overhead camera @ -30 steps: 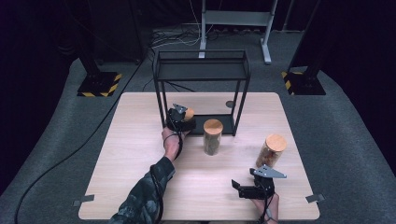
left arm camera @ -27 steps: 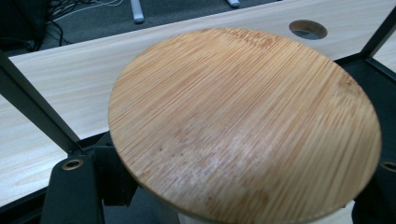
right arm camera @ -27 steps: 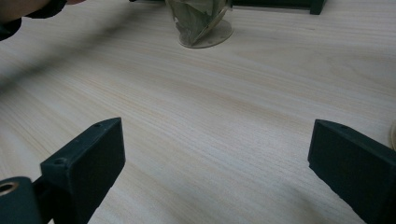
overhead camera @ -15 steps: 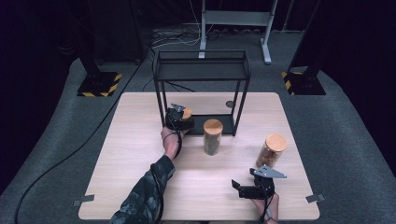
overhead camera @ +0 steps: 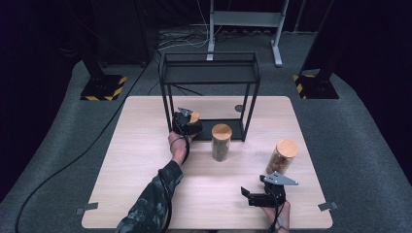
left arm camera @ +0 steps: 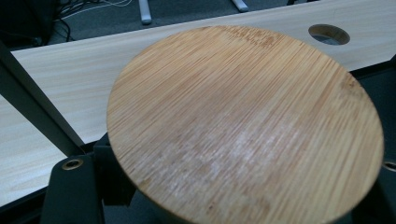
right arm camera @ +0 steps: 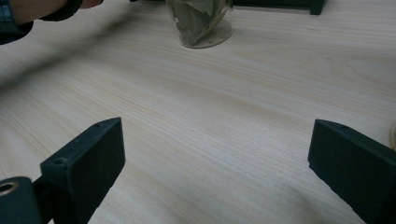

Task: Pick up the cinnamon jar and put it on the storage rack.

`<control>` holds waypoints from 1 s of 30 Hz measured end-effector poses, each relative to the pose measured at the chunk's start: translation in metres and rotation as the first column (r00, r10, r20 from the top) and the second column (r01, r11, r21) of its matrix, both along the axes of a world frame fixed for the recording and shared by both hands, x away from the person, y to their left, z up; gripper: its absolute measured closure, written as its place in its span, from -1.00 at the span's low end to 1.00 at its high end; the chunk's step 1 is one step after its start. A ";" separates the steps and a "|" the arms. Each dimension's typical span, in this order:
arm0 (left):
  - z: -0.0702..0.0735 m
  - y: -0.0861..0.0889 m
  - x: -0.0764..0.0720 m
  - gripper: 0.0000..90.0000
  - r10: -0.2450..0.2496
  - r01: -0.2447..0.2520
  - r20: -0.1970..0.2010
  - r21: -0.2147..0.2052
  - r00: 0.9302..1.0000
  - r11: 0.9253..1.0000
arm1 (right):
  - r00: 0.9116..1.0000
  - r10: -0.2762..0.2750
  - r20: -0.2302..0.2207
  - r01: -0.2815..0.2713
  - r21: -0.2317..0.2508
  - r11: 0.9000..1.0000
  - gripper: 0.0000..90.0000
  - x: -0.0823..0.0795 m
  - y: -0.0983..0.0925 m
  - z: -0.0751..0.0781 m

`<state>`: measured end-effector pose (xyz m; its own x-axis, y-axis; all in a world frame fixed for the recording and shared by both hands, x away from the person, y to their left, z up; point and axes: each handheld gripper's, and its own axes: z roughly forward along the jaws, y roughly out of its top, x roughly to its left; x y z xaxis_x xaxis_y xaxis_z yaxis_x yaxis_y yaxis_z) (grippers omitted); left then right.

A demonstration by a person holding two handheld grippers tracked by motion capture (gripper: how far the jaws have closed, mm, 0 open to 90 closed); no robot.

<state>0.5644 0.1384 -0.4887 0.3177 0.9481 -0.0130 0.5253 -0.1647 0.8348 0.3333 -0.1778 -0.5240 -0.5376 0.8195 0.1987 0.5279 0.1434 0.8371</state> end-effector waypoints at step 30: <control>0.002 -0.002 0.013 -0.44 0.024 -0.024 -0.027 0.012 0.999 1.000 | 1.000 0.003 -0.001 -0.003 0.002 1.000 -0.93 0.000 0.000 0.000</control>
<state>0.5775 0.1367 -0.4869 0.2945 0.9556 -0.0104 0.5518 -0.1611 0.8183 0.3338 -0.1779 -0.5241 -0.5396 0.8175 0.2011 0.5284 0.1430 0.8368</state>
